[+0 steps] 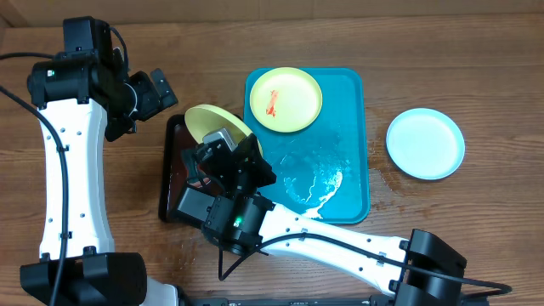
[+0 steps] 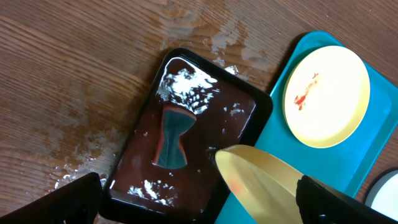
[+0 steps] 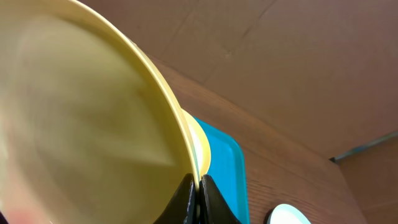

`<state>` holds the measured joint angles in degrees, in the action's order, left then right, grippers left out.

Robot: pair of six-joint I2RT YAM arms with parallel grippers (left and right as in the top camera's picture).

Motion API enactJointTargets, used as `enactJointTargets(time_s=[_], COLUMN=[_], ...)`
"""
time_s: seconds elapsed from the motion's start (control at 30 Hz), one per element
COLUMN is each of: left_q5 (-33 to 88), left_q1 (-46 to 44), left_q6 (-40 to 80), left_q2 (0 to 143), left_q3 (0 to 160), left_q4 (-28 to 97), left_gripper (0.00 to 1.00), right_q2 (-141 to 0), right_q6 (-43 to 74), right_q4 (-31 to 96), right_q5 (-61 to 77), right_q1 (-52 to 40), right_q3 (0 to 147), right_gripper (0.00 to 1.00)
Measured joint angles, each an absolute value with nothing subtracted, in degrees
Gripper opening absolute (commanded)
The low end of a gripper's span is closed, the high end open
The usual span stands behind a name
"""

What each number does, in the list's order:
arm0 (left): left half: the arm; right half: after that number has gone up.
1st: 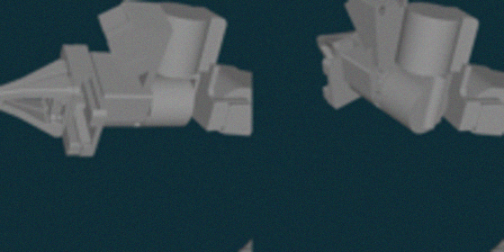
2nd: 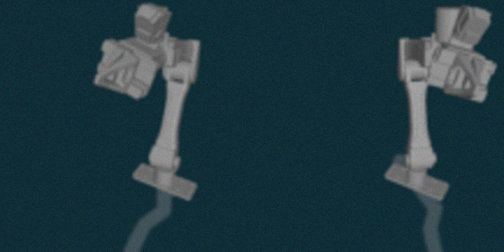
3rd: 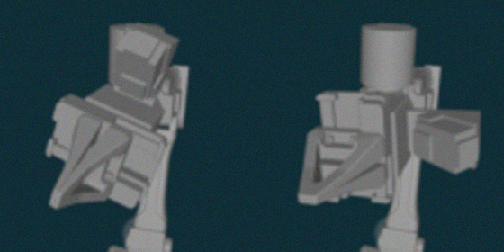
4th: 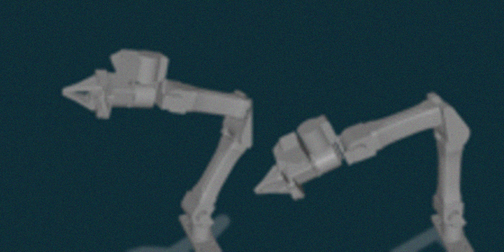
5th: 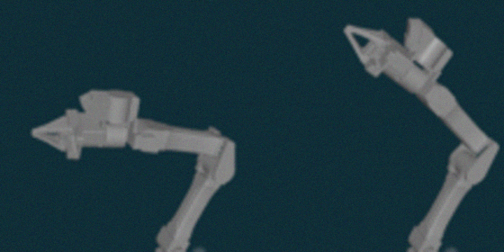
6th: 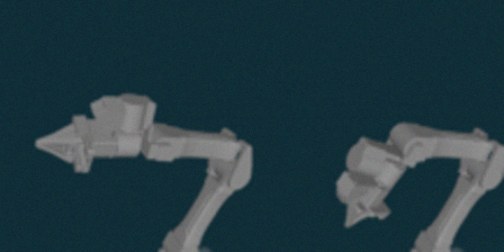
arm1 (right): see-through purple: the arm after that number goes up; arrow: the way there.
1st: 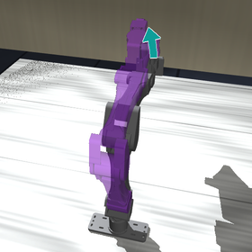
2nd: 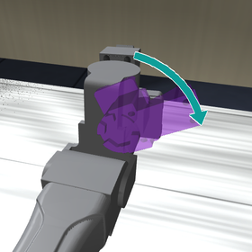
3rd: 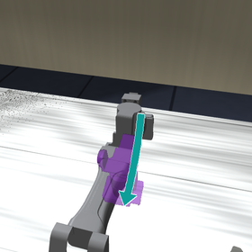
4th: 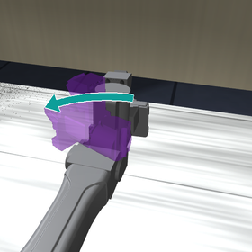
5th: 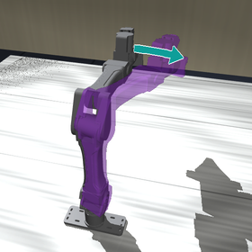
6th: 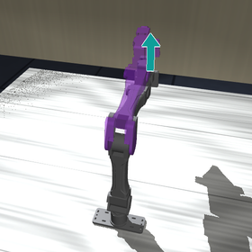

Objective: Clean dirty plates on tray and stack at the side
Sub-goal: 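Lift the yellow plate with the right gripper and tilt it over the dark tray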

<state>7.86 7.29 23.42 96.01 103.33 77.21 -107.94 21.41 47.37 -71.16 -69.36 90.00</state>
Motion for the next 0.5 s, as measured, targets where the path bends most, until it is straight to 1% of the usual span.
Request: enactJointTargets(time_s=[0.5], left_q5=[7.9], left_q1=[7.3], left_q6=[23.4], left_q2=[96.0], left_q3=[103.3], left_q4=[77.2], left_gripper=[1.00], right_q2=[-107.9], right_q6=[21.4], right_q4=[47.4], right_q5=[-72.3], right_q1=[-69.4], right_q3=[90.0], right_gripper=[0.04])
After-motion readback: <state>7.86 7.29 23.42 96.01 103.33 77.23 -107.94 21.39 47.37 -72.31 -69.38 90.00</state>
